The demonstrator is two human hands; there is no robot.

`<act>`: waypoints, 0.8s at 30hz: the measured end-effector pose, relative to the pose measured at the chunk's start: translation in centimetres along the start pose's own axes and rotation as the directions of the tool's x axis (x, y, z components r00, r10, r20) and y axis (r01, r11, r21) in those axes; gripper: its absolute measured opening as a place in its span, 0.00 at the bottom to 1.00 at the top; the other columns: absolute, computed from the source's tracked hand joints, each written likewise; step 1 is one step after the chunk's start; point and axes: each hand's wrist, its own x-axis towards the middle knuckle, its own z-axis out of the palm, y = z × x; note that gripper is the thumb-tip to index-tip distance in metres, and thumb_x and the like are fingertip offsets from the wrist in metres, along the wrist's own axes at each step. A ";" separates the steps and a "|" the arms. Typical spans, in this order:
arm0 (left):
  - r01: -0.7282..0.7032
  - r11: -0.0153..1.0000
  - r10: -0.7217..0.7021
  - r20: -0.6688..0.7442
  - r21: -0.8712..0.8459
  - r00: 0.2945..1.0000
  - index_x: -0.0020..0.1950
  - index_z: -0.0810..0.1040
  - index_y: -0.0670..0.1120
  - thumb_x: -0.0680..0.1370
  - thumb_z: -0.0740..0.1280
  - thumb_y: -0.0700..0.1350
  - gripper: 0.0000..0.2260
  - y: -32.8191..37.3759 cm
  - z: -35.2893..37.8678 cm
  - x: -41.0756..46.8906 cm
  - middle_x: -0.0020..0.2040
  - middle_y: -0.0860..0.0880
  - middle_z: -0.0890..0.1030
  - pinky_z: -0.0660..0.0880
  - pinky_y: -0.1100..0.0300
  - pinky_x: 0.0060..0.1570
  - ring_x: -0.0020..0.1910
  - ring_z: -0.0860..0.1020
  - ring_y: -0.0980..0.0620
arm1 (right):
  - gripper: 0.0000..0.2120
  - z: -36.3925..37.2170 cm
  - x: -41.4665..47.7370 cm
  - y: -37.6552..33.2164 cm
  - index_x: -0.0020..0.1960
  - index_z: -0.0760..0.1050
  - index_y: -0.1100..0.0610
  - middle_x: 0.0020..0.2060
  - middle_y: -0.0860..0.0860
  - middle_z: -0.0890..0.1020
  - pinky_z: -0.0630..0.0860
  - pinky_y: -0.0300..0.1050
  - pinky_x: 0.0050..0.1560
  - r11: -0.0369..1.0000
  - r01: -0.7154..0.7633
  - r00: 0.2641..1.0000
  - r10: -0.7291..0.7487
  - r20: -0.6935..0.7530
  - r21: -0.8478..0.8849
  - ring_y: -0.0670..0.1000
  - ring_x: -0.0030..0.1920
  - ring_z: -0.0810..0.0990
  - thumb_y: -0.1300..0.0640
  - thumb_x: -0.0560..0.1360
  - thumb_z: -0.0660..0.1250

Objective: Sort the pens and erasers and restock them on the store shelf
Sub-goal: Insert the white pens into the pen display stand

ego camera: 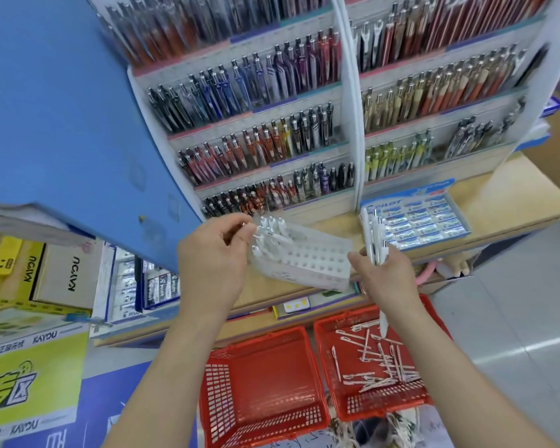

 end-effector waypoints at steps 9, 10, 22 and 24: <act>-0.137 0.946 0.090 0.168 0.294 0.982 0.49 0.83 0.46 0.77 0.67 0.44 0.06 -2.0 5.4 2.5 0.42 0.46 0.84 0.75 0.52 0.45 0.42 0.79 0.47 | 0.09 0.8 2.2 1.2 0.41 0.72 0.57 0.30 0.49 0.75 0.65 0.40 0.29 0.970 0.084 0.996 -0.075 0.049 -0.229 0.47 0.32 0.73 0.53 0.74 0.68; -0.151 0.938 0.102 0.165 0.313 0.981 0.49 0.83 0.46 0.77 0.67 0.44 0.06 -1.8 5.6 2.7 0.43 0.47 0.84 0.75 0.53 0.45 0.42 0.79 0.47 | 0.09 0.8 2.2 1.3 0.39 0.71 0.57 0.30 0.49 0.75 0.65 0.41 0.29 0.967 0.089 0.996 -0.079 0.053 -0.240 0.47 0.31 0.72 0.54 0.73 0.68; -0.092 0.922 0.038 0.150 0.375 0.988 0.52 0.83 0.45 0.77 0.67 0.43 0.07 -1.3 5.7 3.7 0.44 0.47 0.85 0.75 0.55 0.47 0.43 0.80 0.48 | 0.07 0.0 3.0 1.6 0.41 0.72 0.59 0.32 0.55 0.80 0.67 0.44 0.30 0.949 0.122 0.990 -0.095 0.104 -0.291 0.55 0.33 0.76 0.55 0.74 0.66; -0.083 0.922 0.027 0.151 0.377 0.988 0.52 0.83 0.45 0.77 0.67 0.43 0.07 -1.2 5.7 3.7 0.43 0.47 0.84 0.75 0.57 0.45 0.42 0.80 0.48 | 0.07 -0.1 3.2 1.6 0.42 0.72 0.59 0.32 0.55 0.80 0.66 0.43 0.30 0.949 0.117 0.990 -0.088 0.111 -0.293 0.54 0.33 0.76 0.55 0.74 0.66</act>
